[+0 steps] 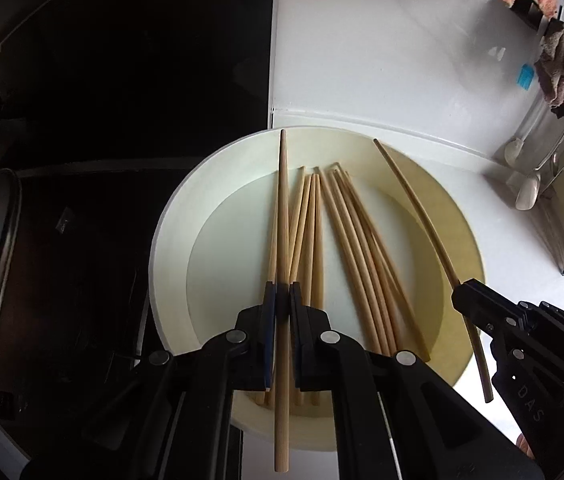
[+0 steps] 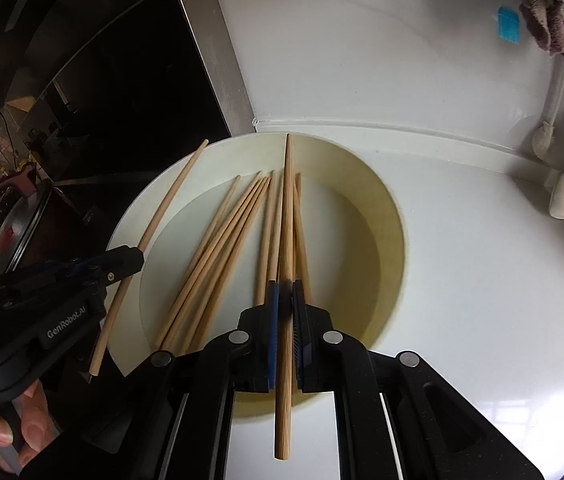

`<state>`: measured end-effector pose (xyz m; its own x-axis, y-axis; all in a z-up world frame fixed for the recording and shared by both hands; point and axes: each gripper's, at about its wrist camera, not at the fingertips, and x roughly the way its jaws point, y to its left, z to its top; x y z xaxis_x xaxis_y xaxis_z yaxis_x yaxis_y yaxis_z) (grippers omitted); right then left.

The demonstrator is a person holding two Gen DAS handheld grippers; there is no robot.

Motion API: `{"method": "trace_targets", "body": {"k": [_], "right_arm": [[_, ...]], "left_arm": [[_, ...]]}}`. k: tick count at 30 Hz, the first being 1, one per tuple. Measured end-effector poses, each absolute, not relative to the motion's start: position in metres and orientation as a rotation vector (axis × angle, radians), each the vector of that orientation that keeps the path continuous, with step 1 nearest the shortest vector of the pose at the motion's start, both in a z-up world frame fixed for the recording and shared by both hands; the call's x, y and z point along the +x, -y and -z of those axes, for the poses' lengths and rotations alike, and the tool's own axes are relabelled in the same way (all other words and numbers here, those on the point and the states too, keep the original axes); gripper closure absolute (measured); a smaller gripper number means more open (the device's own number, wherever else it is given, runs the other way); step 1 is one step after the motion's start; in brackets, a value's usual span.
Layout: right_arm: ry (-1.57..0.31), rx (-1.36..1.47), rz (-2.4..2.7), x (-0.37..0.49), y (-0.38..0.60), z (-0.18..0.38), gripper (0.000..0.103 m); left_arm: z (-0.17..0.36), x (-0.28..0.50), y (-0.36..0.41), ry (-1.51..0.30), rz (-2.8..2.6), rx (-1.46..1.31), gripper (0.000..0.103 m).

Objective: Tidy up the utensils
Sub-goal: 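Carry both chopsticks into the cream basin and open both tools to release them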

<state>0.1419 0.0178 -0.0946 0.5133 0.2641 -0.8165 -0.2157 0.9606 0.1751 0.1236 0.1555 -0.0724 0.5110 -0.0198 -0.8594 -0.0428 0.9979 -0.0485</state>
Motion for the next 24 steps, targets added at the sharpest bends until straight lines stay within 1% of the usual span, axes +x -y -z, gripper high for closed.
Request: {"method": "trace_targets", "body": {"k": [12,19,21,22,23,24], "right_arm": [[-1.126,0.033,-0.291,0.181,-0.031,0.141,0.097],[-1.156,0.009,-0.315,0.189,-0.031,0.146,0.096],[-1.143,-0.006,-0.318,0.189,-0.029,0.142,0.096],[-1.135,-0.009,-0.317,0.188,-0.027,0.138,0.096],[-1.129,-0.009,-0.319,0.189,-0.026,0.136,0.095],[-1.12,-0.008,-0.32,0.187,-0.023,0.132,0.09]], "left_arm": [[0.12,0.158,-0.159,-1.142,-0.012,-0.076,0.096],[0.123,0.161,-0.158,-1.159,-0.065,-0.086,0.094],[0.12,0.158,-0.16,-1.153,-0.085,-0.1,0.081],[0.117,0.156,-0.161,-1.144,-0.101,-0.101,0.07],[0.112,0.152,-0.162,-1.133,-0.116,-0.098,0.062],[0.109,0.149,-0.163,-1.123,-0.128,-0.095,0.057]]}}
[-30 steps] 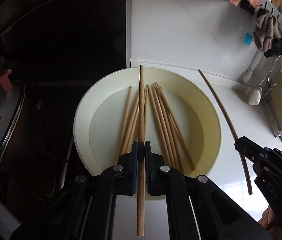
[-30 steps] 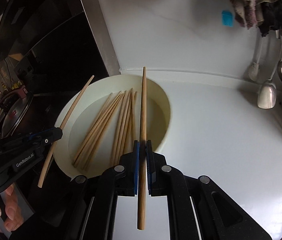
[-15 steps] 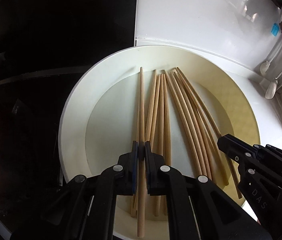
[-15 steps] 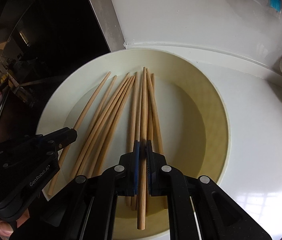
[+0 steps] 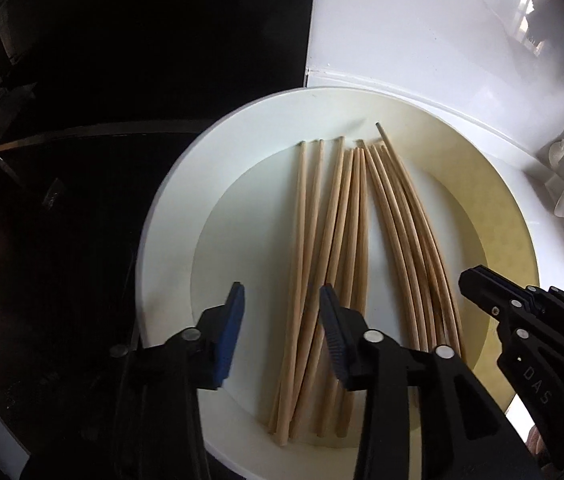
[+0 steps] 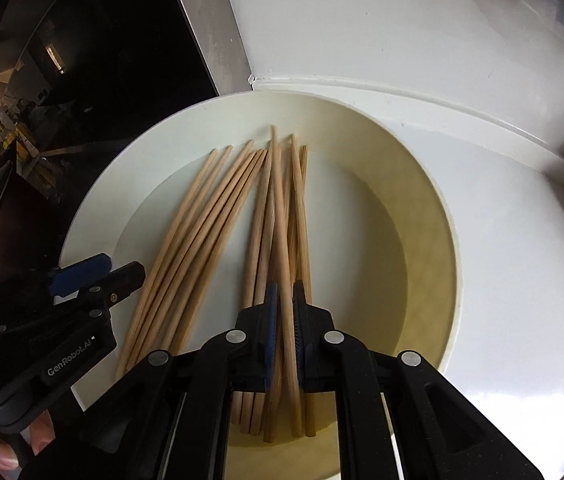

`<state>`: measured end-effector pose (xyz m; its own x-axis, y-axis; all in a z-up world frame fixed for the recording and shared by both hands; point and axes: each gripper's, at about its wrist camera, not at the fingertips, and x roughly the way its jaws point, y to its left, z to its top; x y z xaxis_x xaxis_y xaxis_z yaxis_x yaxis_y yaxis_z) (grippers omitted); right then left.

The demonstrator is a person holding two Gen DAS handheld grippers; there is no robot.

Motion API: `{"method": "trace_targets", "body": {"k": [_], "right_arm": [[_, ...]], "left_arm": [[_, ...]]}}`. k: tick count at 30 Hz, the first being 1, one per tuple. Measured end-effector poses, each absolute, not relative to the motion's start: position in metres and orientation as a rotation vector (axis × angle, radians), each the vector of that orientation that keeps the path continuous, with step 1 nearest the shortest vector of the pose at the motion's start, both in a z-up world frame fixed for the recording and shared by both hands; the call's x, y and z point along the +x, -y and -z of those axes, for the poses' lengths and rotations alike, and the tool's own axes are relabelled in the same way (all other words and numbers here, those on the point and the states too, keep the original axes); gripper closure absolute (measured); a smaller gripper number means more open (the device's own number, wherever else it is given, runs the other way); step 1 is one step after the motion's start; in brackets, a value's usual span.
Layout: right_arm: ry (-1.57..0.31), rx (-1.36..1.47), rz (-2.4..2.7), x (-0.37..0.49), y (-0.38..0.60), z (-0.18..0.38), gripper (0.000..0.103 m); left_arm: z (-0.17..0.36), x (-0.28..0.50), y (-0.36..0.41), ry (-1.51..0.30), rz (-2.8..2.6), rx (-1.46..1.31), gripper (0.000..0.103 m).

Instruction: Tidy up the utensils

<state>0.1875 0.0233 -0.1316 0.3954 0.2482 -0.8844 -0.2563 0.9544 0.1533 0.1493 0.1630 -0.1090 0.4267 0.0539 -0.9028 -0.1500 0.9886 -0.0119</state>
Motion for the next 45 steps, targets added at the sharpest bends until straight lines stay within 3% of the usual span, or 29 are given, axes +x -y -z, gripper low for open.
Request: {"method": "trace_targets", "body": {"k": [2,4,8,16,45], "right_arm": [[-1.102,-0.01,-0.316,0.184,-0.018,0.123,0.081],[-1.09,-0.001,-0.319,0.18,-0.012,0.116,0.076],[-1.081,0.026,-0.317,0.169,-0.001,0.104,0.063],[-1.078,0.025,-0.325,0.145,0.006,0.084,0.049],[-1.051,-0.003,-0.32,0.107,0.014,0.052,0.042]], "left_arm": [[0.102,0.143,-0.166,-1.105,-0.139,-0.099,0.039],[0.095,0.136,-0.168,-1.093,-0.153,-0.1,0.033],[0.081,0.123,-0.168,-1.081,-0.173,-0.11,0.026],[0.058,0.103,-0.158,-1.039,-0.203,-0.098,0.019],[0.02,0.061,-0.143,-0.971,-0.232,-0.11,0.013]]}}
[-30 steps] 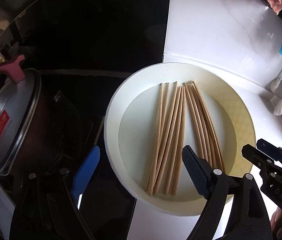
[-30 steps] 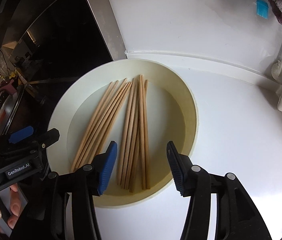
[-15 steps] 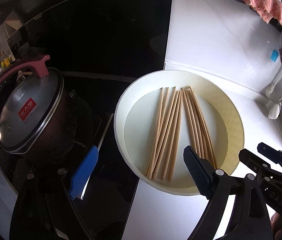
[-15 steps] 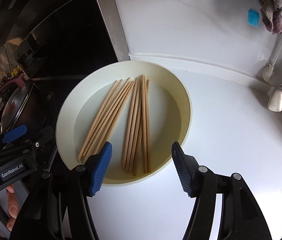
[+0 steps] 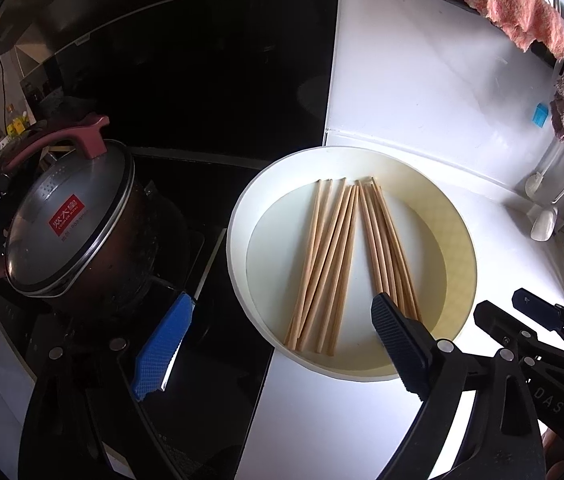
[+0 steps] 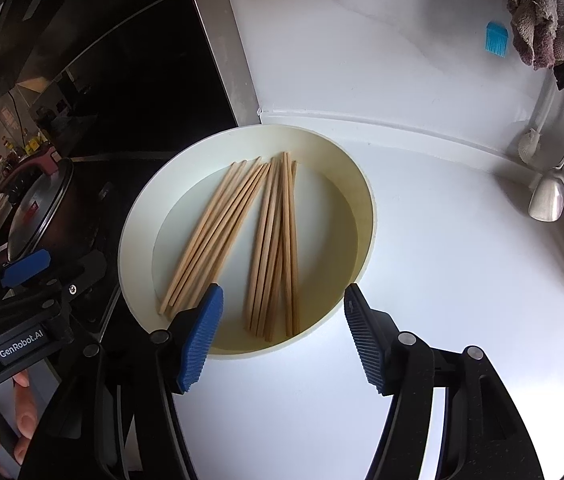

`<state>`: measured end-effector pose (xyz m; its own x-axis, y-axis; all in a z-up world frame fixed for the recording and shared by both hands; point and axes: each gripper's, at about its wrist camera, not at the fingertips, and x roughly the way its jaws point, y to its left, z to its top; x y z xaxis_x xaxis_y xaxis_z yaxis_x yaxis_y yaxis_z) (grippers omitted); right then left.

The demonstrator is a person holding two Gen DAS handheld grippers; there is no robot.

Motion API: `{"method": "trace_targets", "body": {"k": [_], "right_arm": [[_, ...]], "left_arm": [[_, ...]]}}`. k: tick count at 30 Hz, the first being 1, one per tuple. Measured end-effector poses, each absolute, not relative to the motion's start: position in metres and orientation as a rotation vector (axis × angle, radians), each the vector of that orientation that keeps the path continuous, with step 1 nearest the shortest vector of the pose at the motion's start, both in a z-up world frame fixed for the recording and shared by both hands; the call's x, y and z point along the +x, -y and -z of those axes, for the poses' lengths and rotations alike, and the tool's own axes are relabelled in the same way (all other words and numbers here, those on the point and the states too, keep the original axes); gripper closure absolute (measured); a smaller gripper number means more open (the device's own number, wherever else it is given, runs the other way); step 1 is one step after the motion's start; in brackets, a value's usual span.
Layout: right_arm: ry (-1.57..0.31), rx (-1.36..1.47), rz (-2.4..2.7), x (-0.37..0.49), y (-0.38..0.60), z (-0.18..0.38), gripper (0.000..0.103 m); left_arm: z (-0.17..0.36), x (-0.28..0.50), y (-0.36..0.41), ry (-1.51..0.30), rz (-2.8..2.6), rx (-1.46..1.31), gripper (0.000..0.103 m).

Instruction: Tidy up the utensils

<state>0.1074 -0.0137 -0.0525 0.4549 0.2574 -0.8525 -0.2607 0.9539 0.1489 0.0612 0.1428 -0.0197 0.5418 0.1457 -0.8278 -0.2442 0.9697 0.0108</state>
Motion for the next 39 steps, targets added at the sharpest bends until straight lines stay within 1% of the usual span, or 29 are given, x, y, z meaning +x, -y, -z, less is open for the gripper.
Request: {"method": "trace_targets", "body": {"k": [4,7,39], "right_arm": [[-1.05,0.003,-0.319,0.1073,0.0161,0.051,0.042],[-1.048,0.006,-0.317,0.1078,0.0168,0.0495,0.042],[-1.04,0.008,-0.322,0.1054,0.017,0.0442,0.042]], "left_arm": [[0.0163,0.0594,-0.1409,-0.967,-0.231,-0.108,0.013],[0.0151,0.0606,-0.1419,-0.968,-0.234,-0.111,0.009],[0.0129,0.0579,-0.1464,-0.978,-0.257,-0.099,0.009]]}}
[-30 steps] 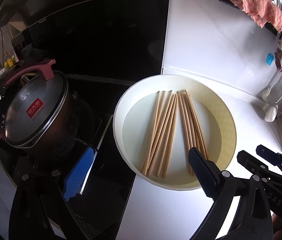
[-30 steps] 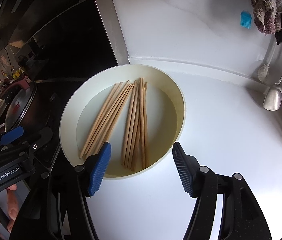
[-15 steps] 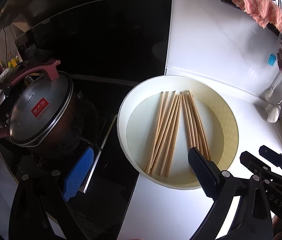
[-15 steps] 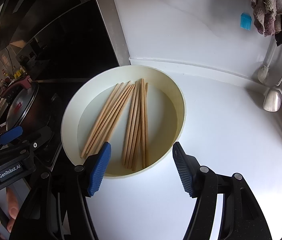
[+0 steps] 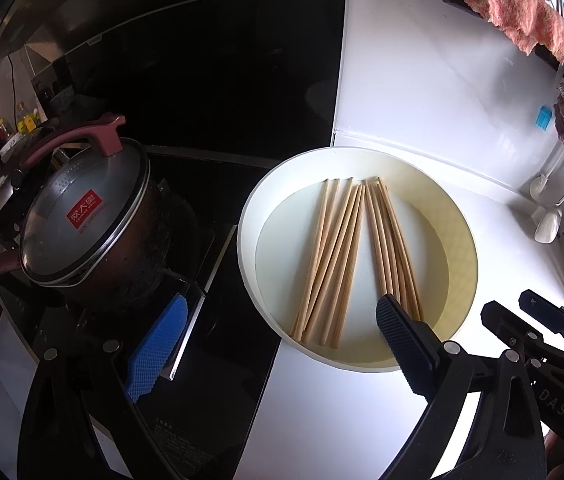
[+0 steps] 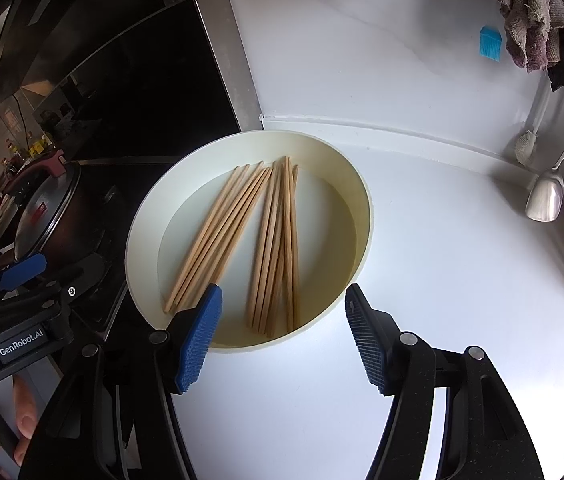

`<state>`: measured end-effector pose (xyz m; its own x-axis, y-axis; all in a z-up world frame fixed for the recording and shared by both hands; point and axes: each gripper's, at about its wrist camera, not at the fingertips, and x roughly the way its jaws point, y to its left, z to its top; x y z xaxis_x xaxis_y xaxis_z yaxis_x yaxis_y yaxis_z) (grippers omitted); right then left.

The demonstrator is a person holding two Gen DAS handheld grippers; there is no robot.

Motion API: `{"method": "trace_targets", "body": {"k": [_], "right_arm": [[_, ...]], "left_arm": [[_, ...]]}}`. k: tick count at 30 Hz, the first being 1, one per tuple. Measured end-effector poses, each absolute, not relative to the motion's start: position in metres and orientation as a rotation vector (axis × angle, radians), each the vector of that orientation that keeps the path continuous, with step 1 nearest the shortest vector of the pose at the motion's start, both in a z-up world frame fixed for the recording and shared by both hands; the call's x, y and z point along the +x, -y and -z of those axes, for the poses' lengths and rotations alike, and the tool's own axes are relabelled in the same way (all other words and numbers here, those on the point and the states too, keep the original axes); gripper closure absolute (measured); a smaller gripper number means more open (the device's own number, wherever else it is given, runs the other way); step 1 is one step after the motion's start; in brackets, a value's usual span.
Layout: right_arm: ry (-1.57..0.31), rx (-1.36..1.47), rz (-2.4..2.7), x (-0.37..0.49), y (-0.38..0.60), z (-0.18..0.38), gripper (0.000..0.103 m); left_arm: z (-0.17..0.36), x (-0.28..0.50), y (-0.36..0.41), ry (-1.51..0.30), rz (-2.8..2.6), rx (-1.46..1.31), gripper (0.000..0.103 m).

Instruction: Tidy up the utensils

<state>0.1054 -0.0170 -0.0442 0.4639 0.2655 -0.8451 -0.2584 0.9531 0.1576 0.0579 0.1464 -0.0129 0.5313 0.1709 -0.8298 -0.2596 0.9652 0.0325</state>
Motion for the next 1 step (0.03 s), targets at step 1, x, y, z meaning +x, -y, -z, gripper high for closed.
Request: {"method": "trace_targets", "body": {"k": [1], "right_arm": [[-1.04,0.008,-0.322,0.1054,0.017,0.0443,0.042]], "left_arm": [[0.0129,0.0581,-0.1464,-0.979,-0.256,-0.098,0.009]]}}
